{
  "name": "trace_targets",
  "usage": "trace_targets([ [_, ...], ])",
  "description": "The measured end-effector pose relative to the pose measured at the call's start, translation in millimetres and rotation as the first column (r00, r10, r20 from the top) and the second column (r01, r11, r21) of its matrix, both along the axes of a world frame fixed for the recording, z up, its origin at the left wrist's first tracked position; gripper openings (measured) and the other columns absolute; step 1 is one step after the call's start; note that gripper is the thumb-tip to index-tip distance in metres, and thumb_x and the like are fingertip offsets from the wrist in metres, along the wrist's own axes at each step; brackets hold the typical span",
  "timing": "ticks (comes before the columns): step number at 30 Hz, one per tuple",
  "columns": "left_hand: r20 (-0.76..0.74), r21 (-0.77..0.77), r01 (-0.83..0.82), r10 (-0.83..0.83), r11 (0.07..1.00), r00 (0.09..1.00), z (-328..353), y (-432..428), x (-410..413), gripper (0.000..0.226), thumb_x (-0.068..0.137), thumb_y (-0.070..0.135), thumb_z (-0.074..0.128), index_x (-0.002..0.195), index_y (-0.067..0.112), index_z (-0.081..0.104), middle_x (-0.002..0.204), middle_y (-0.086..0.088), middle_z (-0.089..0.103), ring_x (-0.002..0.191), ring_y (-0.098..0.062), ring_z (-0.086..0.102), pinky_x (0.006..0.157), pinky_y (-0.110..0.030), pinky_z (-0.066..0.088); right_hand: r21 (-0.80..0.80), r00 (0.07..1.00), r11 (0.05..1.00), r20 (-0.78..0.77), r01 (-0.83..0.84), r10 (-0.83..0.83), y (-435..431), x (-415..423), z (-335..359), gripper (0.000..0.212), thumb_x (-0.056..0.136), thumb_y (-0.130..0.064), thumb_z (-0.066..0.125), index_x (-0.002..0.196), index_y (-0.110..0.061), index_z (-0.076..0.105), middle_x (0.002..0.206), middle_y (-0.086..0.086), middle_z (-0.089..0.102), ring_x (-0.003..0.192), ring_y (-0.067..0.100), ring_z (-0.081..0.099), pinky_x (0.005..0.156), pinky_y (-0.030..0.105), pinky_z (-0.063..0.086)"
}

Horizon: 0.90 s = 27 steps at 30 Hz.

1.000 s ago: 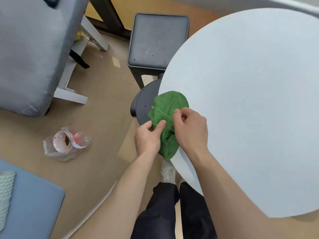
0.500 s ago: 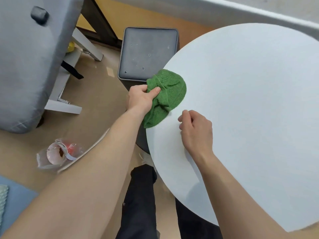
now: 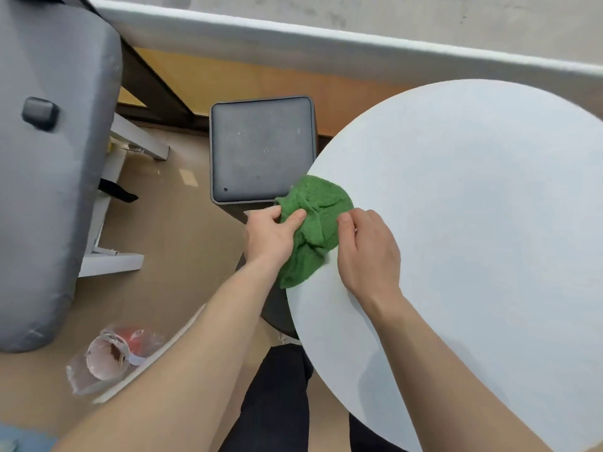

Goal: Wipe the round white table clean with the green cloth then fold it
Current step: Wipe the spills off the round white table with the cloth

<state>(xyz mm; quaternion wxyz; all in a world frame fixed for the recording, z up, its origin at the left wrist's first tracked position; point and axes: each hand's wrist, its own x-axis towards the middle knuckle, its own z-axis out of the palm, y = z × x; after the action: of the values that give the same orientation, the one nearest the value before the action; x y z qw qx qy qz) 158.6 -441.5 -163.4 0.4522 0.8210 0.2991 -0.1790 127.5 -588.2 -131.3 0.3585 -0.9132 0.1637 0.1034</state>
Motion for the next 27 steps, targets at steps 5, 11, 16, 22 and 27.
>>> trace_targets([
  [5, 0.030, 0.100, 0.262, -0.266, 0.960, 0.964, -5, -24, 101, 0.044, 0.078, 0.058, 0.068, 0.091, 0.016, 0.077, 0.082, -0.002, 0.077, 0.085, -0.028, 0.070, 0.080, -0.042, 0.058, 0.008, 0.993, 0.993, 0.003, 0.114, -0.114, -20, 7, -3, 0.032, 0.106, -0.027, 0.039, 0.088, -0.013, 0.061, 0.083, 0.000, 0.056, 0.084, 0.023, 0.052, 0.075, 0.041, 0.041],
  [11, 0.013, 0.183, 0.329, -0.336, 0.927, 0.942, 1, -1, 53, 0.043, 0.088, 0.052, 0.065, 0.076, 0.010, 0.065, 0.064, -0.005, 0.061, 0.076, -0.034, 0.058, 0.070, -0.038, 0.050, 0.015, 0.990, 0.990, 0.011, 0.140, -0.140, -23, 25, -2, 0.033, 0.106, -0.029, 0.039, 0.090, -0.012, 0.062, 0.087, 0.001, 0.059, 0.086, 0.023, 0.053, 0.076, 0.040, 0.041],
  [16, -0.022, 0.183, 0.320, -0.321, 0.930, 0.947, 9, 1, 44, 0.041, 0.088, 0.050, 0.067, 0.077, 0.011, 0.067, 0.068, -0.007, 0.068, 0.077, -0.033, 0.063, 0.072, -0.039, 0.053, 0.040, 0.989, 0.989, 0.031, 0.145, -0.147, -24, 40, -1, 0.034, 0.106, -0.029, 0.038, 0.088, -0.012, 0.061, 0.086, 0.000, 0.058, 0.084, 0.023, 0.053, 0.077, 0.042, 0.044],
  [22, 0.001, 0.298, 0.490, -0.513, 0.819, 0.858, 13, -76, 157, 0.040, 0.090, 0.052, 0.064, 0.088, 0.013, 0.070, 0.079, -0.002, 0.070, 0.085, -0.030, 0.061, 0.068, -0.035, 0.045, 0.066, 0.980, 0.979, 0.018, 0.195, -0.197, -58, 47, -3, 0.034, 0.105, -0.028, 0.039, 0.088, -0.012, 0.062, 0.085, -0.001, 0.059, 0.084, 0.021, 0.053, 0.077, 0.042, 0.044],
  [27, 0.024, 0.269, 0.536, -0.562, 0.800, 0.827, 14, -101, 185, 0.028, 0.088, 0.052, 0.067, 0.096, 0.027, 0.077, 0.090, 0.004, 0.074, 0.094, -0.025, 0.063, 0.083, -0.037, 0.052, 0.049, 0.974, 0.973, 0.032, 0.225, -0.226, -86, 58, -7, 0.034, 0.105, -0.027, 0.039, 0.089, -0.009, 0.063, 0.085, 0.002, 0.061, 0.085, 0.023, 0.053, 0.078, 0.044, 0.043],
])
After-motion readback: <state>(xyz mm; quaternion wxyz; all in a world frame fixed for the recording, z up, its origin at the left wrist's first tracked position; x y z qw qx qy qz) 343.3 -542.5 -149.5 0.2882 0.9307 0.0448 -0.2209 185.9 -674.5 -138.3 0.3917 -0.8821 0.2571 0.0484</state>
